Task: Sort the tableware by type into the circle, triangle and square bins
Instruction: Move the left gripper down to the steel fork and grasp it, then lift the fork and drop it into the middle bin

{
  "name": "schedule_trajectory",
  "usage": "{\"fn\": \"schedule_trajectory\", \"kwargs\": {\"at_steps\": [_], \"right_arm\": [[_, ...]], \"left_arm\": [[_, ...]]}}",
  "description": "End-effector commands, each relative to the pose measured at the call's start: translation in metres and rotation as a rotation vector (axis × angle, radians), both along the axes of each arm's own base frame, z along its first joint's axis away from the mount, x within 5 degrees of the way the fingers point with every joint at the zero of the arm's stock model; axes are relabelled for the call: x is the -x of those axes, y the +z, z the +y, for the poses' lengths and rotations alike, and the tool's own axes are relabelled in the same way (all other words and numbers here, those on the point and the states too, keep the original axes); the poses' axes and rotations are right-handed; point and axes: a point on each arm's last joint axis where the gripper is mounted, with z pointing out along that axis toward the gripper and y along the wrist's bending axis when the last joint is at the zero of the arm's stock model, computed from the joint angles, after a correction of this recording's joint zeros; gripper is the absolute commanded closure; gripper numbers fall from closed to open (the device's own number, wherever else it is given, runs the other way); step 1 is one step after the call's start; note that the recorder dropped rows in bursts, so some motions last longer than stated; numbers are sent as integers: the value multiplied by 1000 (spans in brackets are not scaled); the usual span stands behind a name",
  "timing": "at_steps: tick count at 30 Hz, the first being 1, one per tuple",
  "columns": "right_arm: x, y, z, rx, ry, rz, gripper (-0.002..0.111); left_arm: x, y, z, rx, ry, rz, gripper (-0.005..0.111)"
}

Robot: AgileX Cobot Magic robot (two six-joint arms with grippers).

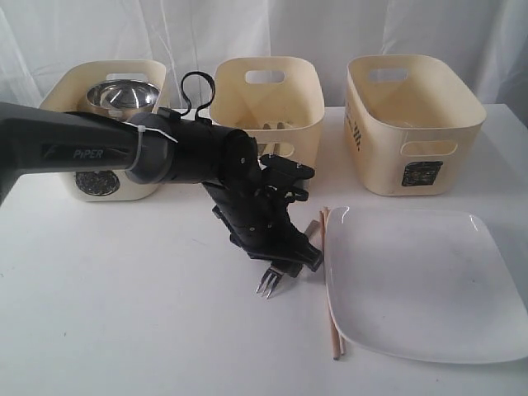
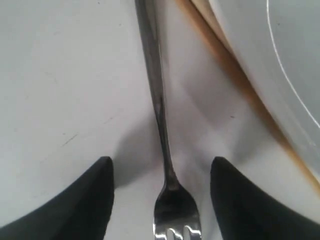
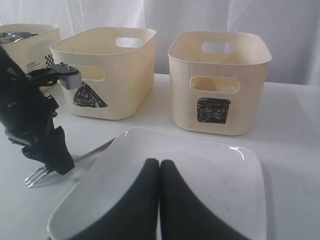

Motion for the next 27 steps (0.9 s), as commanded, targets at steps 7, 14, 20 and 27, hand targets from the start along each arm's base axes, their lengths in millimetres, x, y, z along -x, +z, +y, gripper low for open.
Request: {"fn": "schedule_trajectory", "kwargs": {"at_steps": [7, 14, 20, 27], "right_arm": [[0, -1, 0, 6, -6, -9, 108], [0, -1, 0, 6, -6, -9, 108], [0, -1, 0, 6, -6, -9, 108], [0, -1, 0, 6, -6, -9, 108]], "left_arm": [[7, -8, 3, -70, -46, 53, 107], [8, 11, 4, -49, -70, 8, 107], [11, 50, 11, -26, -91, -92, 107], [17, 86, 23, -24, -109, -154, 107]]}}
